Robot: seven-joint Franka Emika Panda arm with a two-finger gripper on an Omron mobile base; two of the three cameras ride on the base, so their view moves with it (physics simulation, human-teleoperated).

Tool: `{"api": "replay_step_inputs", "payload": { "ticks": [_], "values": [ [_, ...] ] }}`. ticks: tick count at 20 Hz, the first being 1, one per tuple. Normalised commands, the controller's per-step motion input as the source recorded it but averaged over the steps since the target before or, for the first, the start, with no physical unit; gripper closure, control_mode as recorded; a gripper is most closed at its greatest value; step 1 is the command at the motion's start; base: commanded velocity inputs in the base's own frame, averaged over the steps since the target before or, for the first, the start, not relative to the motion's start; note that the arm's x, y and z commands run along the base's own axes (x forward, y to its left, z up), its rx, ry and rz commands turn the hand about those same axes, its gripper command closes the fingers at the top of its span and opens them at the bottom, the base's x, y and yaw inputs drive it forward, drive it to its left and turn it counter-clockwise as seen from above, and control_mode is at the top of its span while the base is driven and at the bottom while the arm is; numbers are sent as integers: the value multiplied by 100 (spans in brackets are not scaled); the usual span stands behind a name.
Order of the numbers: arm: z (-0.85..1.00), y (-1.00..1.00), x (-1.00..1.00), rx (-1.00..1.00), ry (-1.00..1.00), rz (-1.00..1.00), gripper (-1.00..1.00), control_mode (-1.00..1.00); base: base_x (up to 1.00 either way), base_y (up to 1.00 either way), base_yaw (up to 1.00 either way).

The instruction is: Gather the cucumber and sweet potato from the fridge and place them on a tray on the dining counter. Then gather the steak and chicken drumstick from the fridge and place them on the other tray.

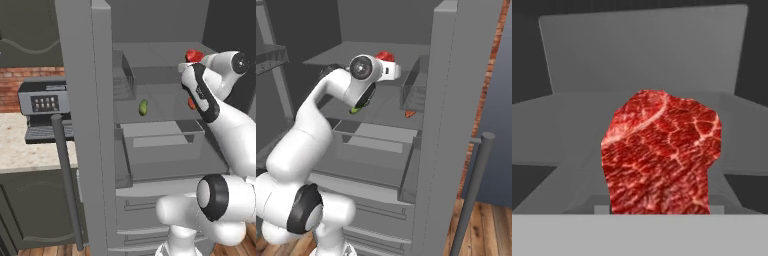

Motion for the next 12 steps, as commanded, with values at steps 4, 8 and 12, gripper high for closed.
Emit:
{"api": "replay_step_inputs", "payload": {
  "ticks": [4, 8, 12],
  "values": [
    [58, 12, -100, 0, 5, 0, 100, -100, 0, 0, 0],
    [40, 10, -100, 0, 10, 3, 100, -100, 0, 0, 0],
    [-1, 23, -100, 0, 15, 7, 100, -100, 0, 0, 0]
  ]
}}
